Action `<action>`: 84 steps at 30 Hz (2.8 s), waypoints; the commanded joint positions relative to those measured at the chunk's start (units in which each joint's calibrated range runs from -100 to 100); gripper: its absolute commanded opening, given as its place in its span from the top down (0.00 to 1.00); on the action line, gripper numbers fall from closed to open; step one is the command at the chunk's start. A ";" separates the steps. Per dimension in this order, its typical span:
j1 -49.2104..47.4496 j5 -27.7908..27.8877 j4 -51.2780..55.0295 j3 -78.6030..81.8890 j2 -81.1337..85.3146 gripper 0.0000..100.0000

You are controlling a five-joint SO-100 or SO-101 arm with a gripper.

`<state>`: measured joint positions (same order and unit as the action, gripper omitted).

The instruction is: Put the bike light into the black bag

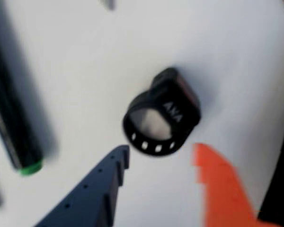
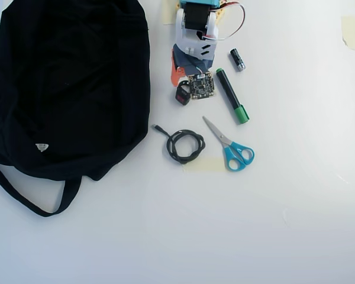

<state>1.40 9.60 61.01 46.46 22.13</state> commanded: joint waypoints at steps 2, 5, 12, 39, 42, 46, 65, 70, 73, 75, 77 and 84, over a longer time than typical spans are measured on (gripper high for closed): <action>1.00 0.21 -2.62 0.26 0.78 0.70; 1.00 0.21 -2.62 0.26 1.11 0.70; 2.87 0.26 -2.62 0.26 0.70 0.70; 4.21 2.62 -14.07 6.55 0.45 0.69; 3.39 2.41 -14.59 6.73 0.36 0.69; 3.24 1.94 -14.76 6.64 -2.54 0.69; 1.67 1.57 -16.48 6.10 -6.86 0.99; 1.60 1.15 -16.48 6.01 -6.52 0.98; 0.85 -1.84 -16.48 4.93 -5.53 0.98; 0.10 -2.57 -16.40 3.40 -5.44 0.98; -0.87 -3.46 -15.71 1.07 -5.44 0.98; -2.07 -4.67 -15.62 -3.43 -2.37 0.98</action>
<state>0.00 5.10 45.21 46.62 15.15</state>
